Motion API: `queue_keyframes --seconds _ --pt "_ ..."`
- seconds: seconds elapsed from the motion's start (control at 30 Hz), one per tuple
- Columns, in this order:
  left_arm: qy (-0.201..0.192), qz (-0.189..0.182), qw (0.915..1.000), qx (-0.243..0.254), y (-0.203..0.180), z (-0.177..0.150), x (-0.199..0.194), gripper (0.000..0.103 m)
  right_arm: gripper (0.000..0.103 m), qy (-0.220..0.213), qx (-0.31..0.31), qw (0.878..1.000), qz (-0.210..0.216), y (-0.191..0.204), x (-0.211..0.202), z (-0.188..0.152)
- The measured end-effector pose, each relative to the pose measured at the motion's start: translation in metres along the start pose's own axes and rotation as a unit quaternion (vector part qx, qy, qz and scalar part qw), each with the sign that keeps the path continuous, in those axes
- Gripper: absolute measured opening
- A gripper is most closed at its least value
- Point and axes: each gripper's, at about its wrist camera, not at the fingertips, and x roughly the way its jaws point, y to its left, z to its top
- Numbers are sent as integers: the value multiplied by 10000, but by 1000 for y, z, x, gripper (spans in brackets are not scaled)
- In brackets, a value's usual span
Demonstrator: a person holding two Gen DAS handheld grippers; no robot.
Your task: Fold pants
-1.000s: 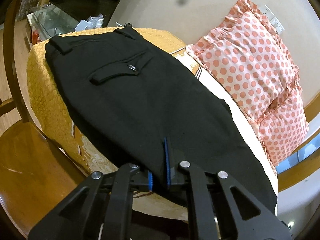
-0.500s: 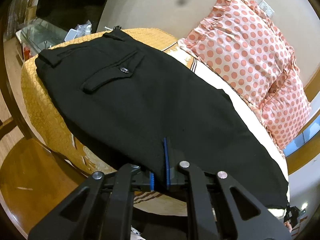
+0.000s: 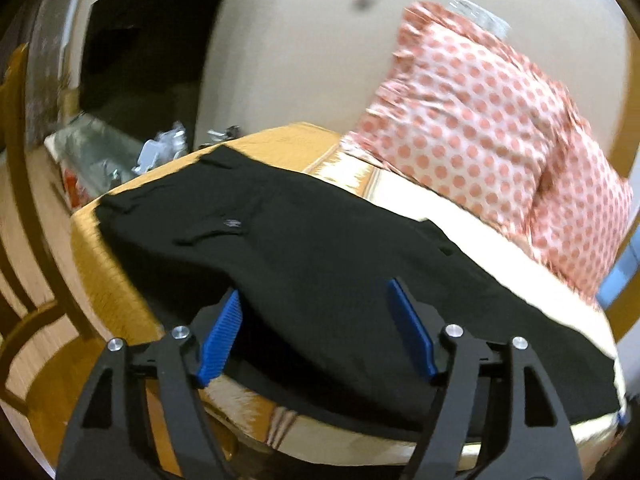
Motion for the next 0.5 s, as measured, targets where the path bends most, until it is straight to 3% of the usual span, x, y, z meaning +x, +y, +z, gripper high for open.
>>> queue_keyframes --seconds 0.13,0.23,0.33,0.43,0.5 --pt "-502 174 9984 212 -21 -2 -10 77 42 223 -202 9991 287 14 0 -20" --pt "-1150 220 9929 186 -27 -1 -32 77 32 636 -98 9944 843 20 3 -37" --pt "-1693 314 9848 219 -34 3 -50 85 29 513 -209 9953 795 25 4 -42" --pt "-1561 68 9875 228 -36 3 -49 87 25 318 179 9963 772 16 6 -34" --pt "-1210 -212 9919 332 -39 1 -35 88 20 234 224 9969 720 15 6 -31"
